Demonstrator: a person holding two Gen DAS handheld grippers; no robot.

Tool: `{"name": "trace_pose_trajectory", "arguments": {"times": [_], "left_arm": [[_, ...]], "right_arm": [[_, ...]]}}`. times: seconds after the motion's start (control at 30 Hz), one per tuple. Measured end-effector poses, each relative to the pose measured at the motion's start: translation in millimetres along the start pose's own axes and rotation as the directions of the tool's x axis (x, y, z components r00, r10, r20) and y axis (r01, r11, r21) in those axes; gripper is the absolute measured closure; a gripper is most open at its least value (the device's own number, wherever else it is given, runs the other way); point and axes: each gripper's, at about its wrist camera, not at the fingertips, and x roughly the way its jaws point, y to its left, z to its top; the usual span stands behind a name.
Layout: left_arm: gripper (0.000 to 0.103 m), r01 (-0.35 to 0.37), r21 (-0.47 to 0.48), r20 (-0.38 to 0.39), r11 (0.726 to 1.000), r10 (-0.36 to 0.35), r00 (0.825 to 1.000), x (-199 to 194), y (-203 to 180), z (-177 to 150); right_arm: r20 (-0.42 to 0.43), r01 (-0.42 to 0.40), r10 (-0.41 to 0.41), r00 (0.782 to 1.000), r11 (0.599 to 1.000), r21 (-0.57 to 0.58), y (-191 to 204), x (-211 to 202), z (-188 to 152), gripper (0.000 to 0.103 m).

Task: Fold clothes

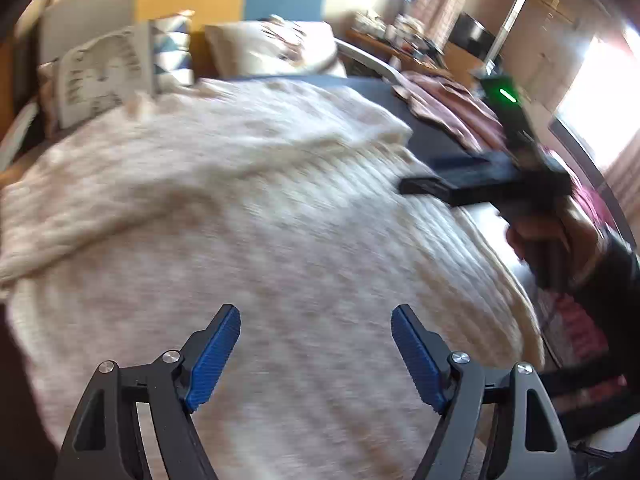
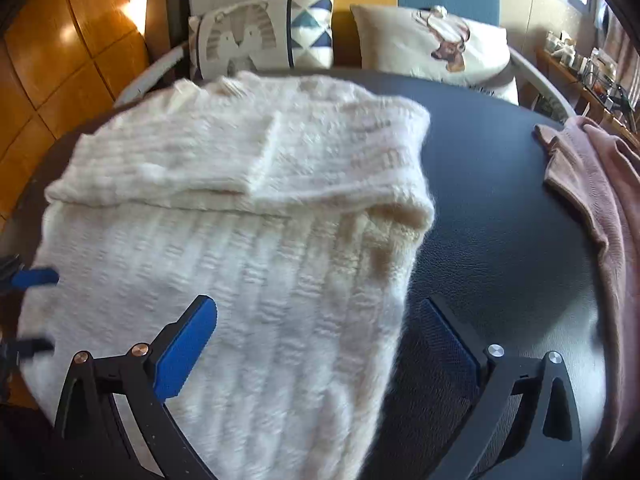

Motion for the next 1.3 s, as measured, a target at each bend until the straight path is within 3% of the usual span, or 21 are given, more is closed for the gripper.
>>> {"name": "trace_pose_trajectory", "arguments": {"times": [0.13, 0.23, 0.47, 0.6, 0.77, 0.83, 0.9, 1.07, 1.17, 1.3], "left_arm": [[0.023, -0.074, -0.136, 0.061, 0.988, 0.083, 0.995, -4.8, 74.0, 7.4], [0.023, -0.104, -0.170, 0.074, 0.980, 0.118, 0.990, -13.1, 110.2, 5.9], [0.023, -0.183, -0.085, 0.038, 0.979, 0.187, 0.982, -0.2, 164.7, 15.0], [0.023, -0.191, 0.005, 0.030, 0.982, 0.191, 0.981, 2.3, 176.0, 20.0], [0.023, -0.113, 0.007, 0.030, 0.994, 0.113, 0.993, -3.2, 186.3, 22.2], [0.023, -0.080, 0.006, 0.031, 0.997, 0.080, 0.996, -5.5, 190.5, 23.0], [0.023, -0.017, -0.006, 0.046, 1.000, 0.017, 0.999, -14.7, 192.2, 22.6], [0.023, 0.079, 0.009, 0.089, 0.997, -0.079, 0.993, -36.5, 188.4, 25.9], [0.023, 0.085, 0.006, 0.101, 0.996, -0.085, 0.991, -35.8, 189.3, 34.3], [0.023, 0.052, -0.027, 0.061, 0.998, -0.050, 0.997, -6.5, 196.2, 45.7]], "right_arm": [[0.064, -0.073, 0.075, 0.995, 0.997, -0.030, 45.6, -24.1, -4.5, 0.001], [0.076, -0.139, 0.145, 0.987, 0.987, -0.083, 94.6, -27.0, -7.4, 0.000], [0.039, -0.282, 0.294, 0.955, 0.941, -0.188, 196.8, -10.7, -16.7, 0.001], [-0.015, -0.325, 0.331, 0.943, 0.915, -0.239, 236.3, 7.6, -14.1, 0.016], [-0.051, -0.333, 0.333, 0.941, 0.894, -0.299, 269.4, 29.6, -7.3, 0.033], [-0.061, -0.334, 0.333, 0.941, 0.888, -0.314, 277.7, 37.5, -3.7, 0.054], [-0.071, -0.338, 0.333, 0.940, 0.883, -0.326, 285.1, 45.4, 0.0, 0.063], [-0.088, -0.357, 0.348, 0.933, 0.876, -0.326, 300.0, 63.4, 9.6, 0.063], [-0.081, -0.356, 0.348, 0.934, 0.885, -0.301, 303.8, 73.7, 19.3, 0.063], [-0.069, -0.345, 0.339, 0.938, 0.901, -0.264, 305.4, 88.3, 35.3, 0.063]]}}
